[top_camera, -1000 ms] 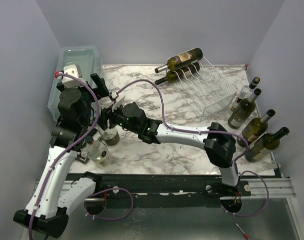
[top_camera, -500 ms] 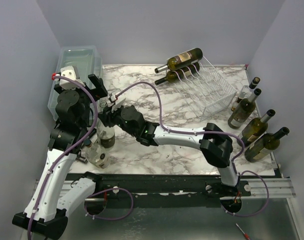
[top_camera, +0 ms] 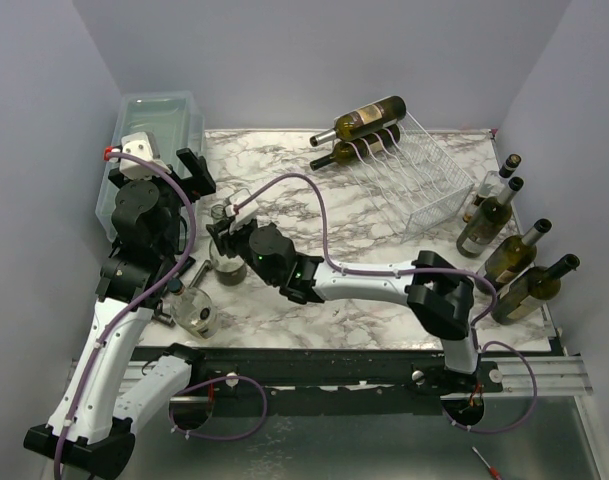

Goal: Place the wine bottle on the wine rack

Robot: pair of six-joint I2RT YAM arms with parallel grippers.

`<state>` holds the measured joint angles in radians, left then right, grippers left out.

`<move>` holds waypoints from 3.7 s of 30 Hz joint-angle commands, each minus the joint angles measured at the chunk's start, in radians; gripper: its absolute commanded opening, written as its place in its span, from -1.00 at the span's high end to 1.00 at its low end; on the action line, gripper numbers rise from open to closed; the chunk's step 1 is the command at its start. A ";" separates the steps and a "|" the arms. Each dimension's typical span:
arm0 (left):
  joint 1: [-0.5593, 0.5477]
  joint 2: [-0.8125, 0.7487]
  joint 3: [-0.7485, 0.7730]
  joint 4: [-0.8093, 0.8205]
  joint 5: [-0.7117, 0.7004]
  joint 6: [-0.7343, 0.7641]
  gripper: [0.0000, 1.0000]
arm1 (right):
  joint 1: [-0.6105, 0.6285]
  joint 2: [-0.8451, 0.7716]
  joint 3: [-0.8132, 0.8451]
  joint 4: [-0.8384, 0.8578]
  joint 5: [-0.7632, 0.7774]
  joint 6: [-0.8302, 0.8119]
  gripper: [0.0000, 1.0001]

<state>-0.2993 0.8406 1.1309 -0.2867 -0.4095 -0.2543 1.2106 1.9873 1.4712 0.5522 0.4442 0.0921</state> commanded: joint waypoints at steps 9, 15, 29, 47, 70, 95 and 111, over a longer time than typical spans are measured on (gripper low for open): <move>-0.014 -0.012 -0.003 -0.007 -0.032 0.009 -0.97 | -0.061 -0.229 -0.212 0.184 0.154 -0.488 0.99; -0.014 -0.009 -0.008 -0.004 -0.037 0.009 -0.97 | -0.157 -0.347 -0.287 0.196 0.082 -0.483 0.99; -0.014 -0.004 -0.014 0.004 -0.023 0.007 -0.97 | -0.325 -0.427 -0.144 0.072 -0.094 -0.571 0.99; -0.020 -0.013 -0.023 0.013 -0.024 0.001 -0.97 | -0.464 -0.252 0.170 -0.077 -0.164 -1.003 0.99; -0.017 0.054 -0.031 0.026 -0.037 0.010 -0.97 | -0.600 0.018 0.278 -0.008 -0.126 -1.402 0.99; -0.027 0.081 -0.040 0.041 0.009 0.001 -0.97 | -0.715 0.109 0.233 0.018 -0.277 -1.539 0.99; -0.037 0.071 -0.039 0.041 0.020 0.001 -0.97 | -0.728 0.161 0.197 0.033 -0.309 -1.646 0.99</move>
<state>-0.3298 0.9276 1.1027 -0.2634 -0.4084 -0.2508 0.4961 2.1563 1.6535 0.4393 0.1303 -1.3884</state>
